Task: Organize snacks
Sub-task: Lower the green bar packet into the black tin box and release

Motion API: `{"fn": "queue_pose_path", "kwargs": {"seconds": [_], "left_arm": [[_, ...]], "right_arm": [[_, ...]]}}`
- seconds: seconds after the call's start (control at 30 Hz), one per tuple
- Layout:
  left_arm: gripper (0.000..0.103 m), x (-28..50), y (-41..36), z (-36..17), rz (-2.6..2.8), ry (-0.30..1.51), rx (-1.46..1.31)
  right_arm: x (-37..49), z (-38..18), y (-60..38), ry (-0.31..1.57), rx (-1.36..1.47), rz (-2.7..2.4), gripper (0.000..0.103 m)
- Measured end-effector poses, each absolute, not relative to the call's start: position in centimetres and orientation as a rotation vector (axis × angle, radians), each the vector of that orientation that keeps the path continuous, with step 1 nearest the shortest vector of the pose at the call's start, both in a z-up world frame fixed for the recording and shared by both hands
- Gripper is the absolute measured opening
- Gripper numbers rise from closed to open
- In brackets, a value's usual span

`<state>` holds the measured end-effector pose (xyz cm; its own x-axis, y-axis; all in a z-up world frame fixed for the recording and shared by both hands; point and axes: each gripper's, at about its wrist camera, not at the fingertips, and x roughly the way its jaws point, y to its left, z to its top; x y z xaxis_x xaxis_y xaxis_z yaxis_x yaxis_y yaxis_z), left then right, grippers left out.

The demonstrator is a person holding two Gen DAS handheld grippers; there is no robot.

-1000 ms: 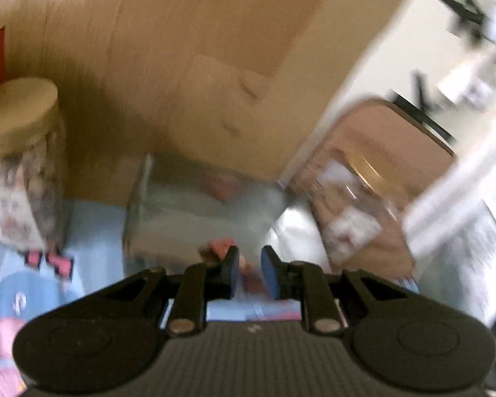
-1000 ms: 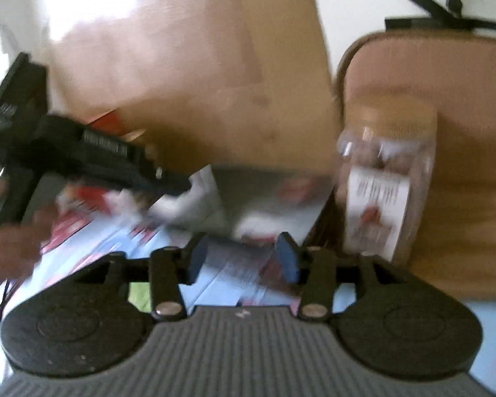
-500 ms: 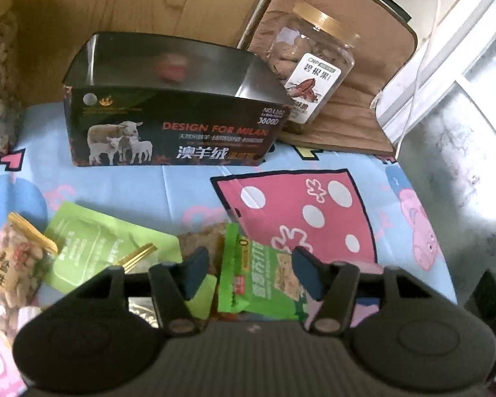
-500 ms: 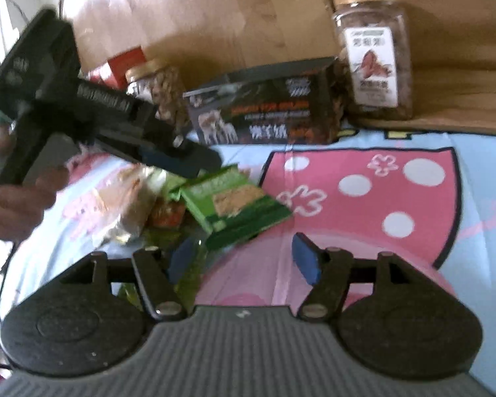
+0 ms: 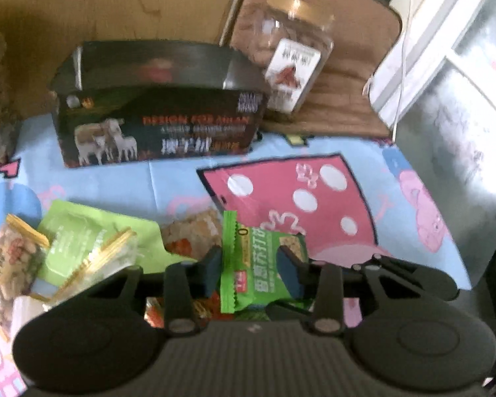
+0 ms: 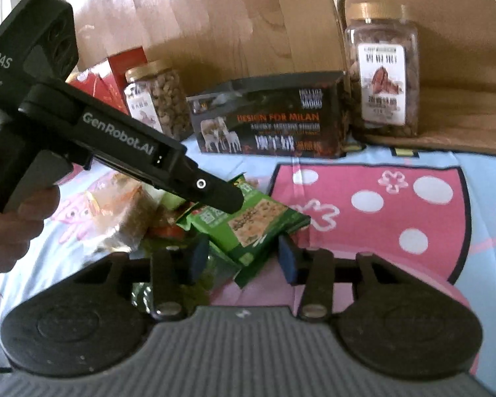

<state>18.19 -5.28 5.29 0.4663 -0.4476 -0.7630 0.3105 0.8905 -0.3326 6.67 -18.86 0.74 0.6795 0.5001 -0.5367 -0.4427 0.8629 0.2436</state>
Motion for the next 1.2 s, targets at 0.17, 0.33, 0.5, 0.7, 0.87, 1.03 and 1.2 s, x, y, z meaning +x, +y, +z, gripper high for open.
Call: {"fn": "queue_pose_path", "kwargs": {"seconds": [0.17, 0.33, 0.5, 0.7, 0.87, 1.03, 1.2], "left_arm": [[0.037, 19.2, -3.2, 9.5, -0.455, 0.864, -0.22], [0.037, 23.4, -1.3, 12.0, -0.368, 0.744, -0.289], [0.038, 28.5, -1.0, 10.6, -0.285, 0.738, -0.332], [0.043, 29.4, -0.6, 8.4, -0.228, 0.757, -0.272], [0.045, 29.7, 1.1, 6.9, -0.143, 0.813, -0.214], [0.043, 29.3, 1.8, 7.1, -0.099, 0.833, -0.197], [0.044, 28.0, 1.3, 7.3, -0.084, 0.863, -0.192]], "right_arm": [[7.7, 4.9, -18.2, 0.492, 0.066, 0.534, 0.047], [12.8, 8.0, -16.1, 0.364, 0.037, 0.51, 0.044], [19.1, 7.2, -13.6, 0.343, 0.015, 0.435, 0.044], [21.8, 5.4, -13.3, 0.435, 0.066, 0.434, 0.048], [23.2, 5.6, -12.6, 0.545, 0.065, 0.438, 0.048], [24.8, 5.9, -12.3, 0.671, 0.092, 0.428, 0.052], [24.0, 5.8, -13.0, 0.653, 0.051, 0.464, 0.052]]}}
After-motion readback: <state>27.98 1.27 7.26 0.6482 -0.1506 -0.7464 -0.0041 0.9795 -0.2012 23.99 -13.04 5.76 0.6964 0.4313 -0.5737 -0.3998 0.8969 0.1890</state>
